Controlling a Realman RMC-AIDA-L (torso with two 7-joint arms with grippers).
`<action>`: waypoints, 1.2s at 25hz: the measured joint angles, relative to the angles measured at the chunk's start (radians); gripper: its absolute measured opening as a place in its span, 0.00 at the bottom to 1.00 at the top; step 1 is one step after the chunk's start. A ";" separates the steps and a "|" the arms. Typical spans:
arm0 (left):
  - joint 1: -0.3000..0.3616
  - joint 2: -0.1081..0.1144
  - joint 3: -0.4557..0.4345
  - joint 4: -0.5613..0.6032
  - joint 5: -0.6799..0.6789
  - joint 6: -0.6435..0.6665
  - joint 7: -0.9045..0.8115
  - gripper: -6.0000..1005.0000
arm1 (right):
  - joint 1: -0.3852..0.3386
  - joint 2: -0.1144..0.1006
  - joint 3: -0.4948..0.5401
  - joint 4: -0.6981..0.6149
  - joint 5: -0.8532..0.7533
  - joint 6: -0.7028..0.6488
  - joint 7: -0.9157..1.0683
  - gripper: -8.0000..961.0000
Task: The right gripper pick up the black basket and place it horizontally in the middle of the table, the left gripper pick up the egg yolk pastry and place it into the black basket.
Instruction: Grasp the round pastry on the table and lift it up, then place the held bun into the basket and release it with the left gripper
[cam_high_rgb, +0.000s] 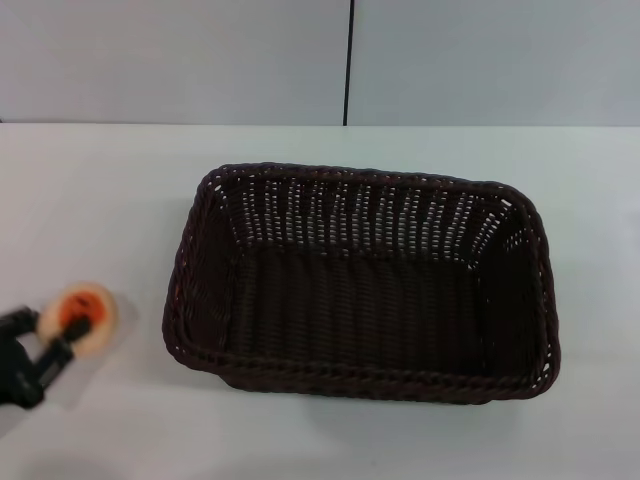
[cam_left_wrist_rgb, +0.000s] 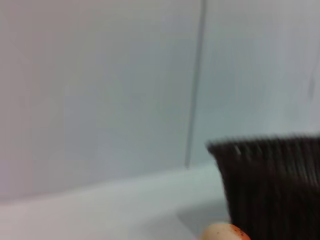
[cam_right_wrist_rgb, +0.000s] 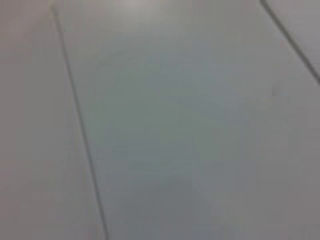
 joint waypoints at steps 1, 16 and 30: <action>-0.003 0.000 -0.028 0.002 -0.004 0.022 0.000 0.34 | 0.002 -0.001 0.011 0.017 0.000 -0.005 -0.002 0.84; -0.251 -0.010 0.068 -0.229 -0.090 0.128 0.100 0.20 | 0.006 -0.002 0.042 0.110 -0.001 -0.045 -0.020 0.84; -0.269 -0.007 0.005 -0.324 -0.100 -0.009 0.166 0.50 | 0.035 0.001 0.107 0.178 0.003 -0.053 -0.172 0.84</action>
